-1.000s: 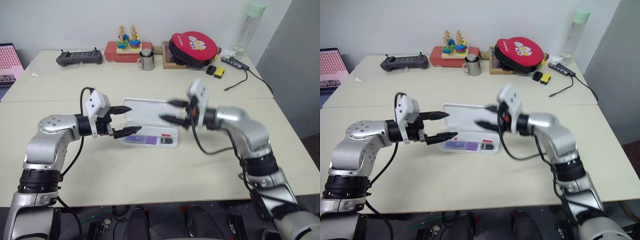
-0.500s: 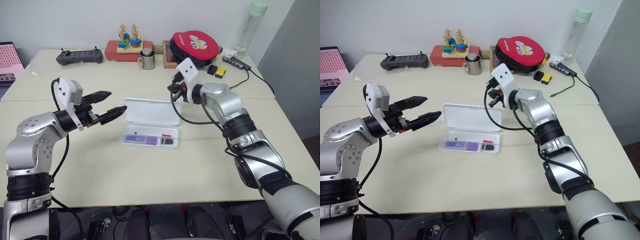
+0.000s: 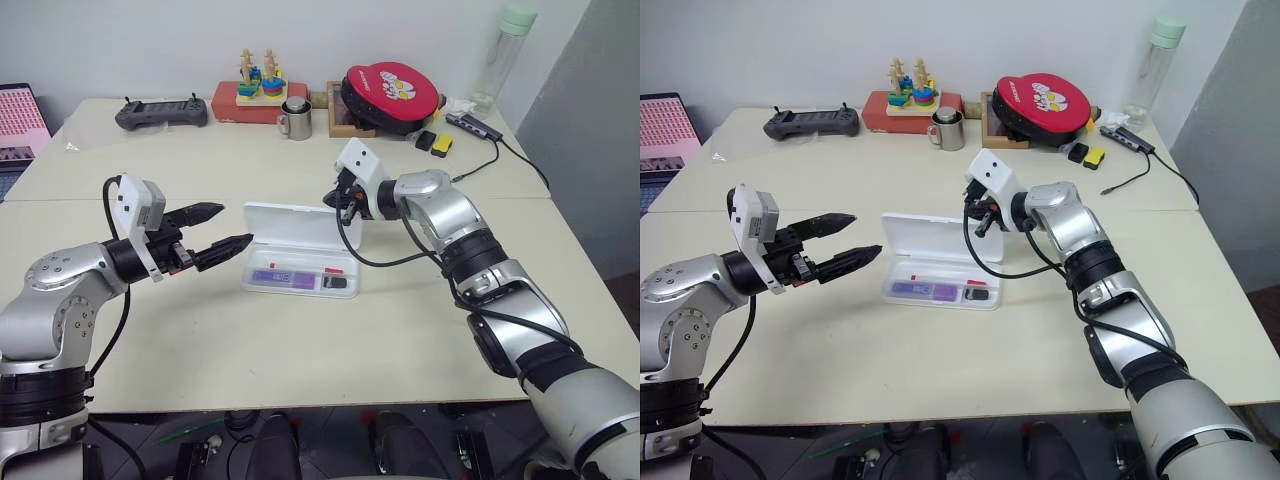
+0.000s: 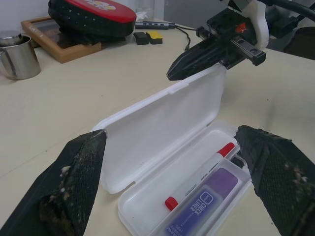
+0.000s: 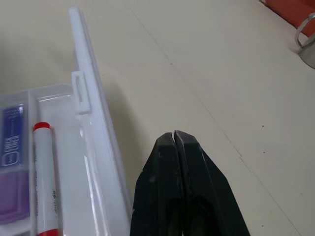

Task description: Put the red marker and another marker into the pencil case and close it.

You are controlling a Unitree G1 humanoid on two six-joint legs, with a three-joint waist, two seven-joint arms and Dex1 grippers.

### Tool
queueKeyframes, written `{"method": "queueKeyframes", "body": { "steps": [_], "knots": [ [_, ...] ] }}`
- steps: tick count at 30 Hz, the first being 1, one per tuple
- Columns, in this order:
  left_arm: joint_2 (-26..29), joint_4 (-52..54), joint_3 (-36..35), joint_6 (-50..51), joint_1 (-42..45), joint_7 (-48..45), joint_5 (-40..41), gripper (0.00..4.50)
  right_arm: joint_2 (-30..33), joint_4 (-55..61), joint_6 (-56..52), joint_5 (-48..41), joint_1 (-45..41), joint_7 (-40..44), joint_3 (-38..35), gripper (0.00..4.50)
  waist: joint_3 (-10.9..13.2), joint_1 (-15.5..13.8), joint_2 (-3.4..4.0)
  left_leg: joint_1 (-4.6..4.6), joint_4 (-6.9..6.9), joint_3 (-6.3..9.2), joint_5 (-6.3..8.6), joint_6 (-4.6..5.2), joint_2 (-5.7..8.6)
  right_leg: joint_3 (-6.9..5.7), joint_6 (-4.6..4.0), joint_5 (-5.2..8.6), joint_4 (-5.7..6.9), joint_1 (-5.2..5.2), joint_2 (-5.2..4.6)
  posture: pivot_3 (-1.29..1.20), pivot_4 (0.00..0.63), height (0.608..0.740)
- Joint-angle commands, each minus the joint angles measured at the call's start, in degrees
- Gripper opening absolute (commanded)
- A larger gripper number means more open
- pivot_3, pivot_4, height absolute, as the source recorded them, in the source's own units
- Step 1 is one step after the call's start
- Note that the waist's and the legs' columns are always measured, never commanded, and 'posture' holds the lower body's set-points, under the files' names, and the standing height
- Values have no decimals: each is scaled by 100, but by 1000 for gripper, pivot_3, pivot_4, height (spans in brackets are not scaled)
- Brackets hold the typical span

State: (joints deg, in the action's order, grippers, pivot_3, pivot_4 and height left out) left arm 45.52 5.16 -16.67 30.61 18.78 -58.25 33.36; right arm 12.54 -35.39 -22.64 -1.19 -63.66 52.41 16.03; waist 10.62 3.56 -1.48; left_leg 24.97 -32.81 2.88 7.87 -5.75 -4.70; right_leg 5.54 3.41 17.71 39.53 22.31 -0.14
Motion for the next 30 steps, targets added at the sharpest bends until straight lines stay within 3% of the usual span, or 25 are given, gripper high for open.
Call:
{"method": "queueKeyframes", "body": {
  "steps": [1,8,13,20,25,30],
  "knots": [
    [296,308,91,-54,-162,-358,30,4500,145,1107,-293,-37,414,439,281,12,0,-4,0,0,0,0,0,0,0,1,-1,0,-1,-1,0,0,150,740],
    [377,204,306,-124,-226,-411,-191,4500,199,1890,-519,391,1681,154,931,12,0,-16,0,-1,-1,0,1,-1,0,0,-1,4,1,0,0,0,150,740],
    [337,220,415,-21,-236,-424,-187,4500,112,2070,-637,594,2027,-204,1046,12,-6,-8,-8,-12,-5,-2,0,-1,-1,3,20,15,4,-6,0,0,150,740],
    [-250,-458,589,112,218,717,-624,4500,-29,2999,-1305,-380,2421,-505,-260,12,-7,-33,-9,-14,-12,0,-1,-1,-1,3,25,14,10,-9,1,0,150,740],
    [-574,-756,411,23,367,1270,-768,4500,232,3304,-1375,-853,2742,-985,-1329,1043,-6,-78,-10,-2,-12,0,0,-1,2,3,23,12,0,-8,-2,0,150,740],
    [-355,-1374,190,-266,399,1555,-1059,4500,673,3655,-1430,-1211,3047,-1050,-1929,2224,-6,-54,-10,-2,-3,0,0,-1,0,2,23,13,-5,-5,0,0,150,740]
  ]
}}
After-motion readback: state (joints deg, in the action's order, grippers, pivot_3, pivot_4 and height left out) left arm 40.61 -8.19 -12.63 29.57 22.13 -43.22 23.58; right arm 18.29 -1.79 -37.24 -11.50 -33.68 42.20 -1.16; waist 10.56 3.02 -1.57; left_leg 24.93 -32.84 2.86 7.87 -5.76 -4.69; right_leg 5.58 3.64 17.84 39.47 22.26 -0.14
